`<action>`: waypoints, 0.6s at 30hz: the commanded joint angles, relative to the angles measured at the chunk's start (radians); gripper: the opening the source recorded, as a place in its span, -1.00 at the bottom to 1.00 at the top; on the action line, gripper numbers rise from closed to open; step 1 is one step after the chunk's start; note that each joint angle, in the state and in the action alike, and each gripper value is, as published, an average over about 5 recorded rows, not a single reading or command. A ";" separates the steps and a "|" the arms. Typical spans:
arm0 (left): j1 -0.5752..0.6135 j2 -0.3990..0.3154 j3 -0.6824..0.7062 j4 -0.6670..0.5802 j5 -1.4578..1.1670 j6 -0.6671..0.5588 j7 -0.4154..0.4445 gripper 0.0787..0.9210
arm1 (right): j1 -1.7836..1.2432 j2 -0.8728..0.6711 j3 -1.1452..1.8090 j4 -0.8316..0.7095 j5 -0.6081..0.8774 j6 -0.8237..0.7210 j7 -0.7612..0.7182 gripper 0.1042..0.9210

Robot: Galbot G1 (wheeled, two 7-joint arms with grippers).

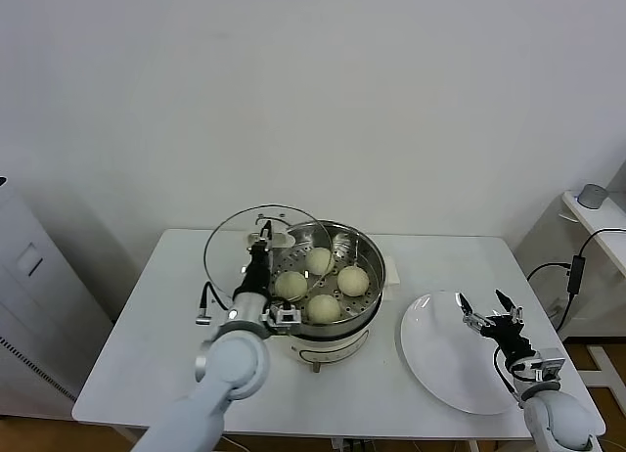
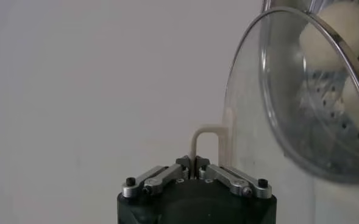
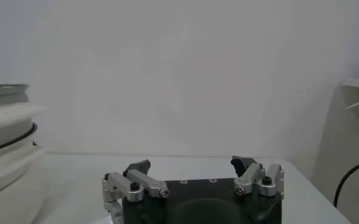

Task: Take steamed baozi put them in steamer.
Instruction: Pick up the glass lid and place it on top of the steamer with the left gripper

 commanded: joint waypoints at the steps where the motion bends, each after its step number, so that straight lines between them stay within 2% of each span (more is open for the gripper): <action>1: -0.013 -0.067 0.063 0.053 0.049 0.007 -0.014 -0.93 | -0.001 0.004 -0.001 -0.001 -0.002 0.001 -0.001 0.76; 18: -0.027 -0.142 0.111 0.116 0.058 0.002 -0.049 -0.93 | -0.010 0.012 0.003 -0.001 -0.005 0.004 -0.004 0.76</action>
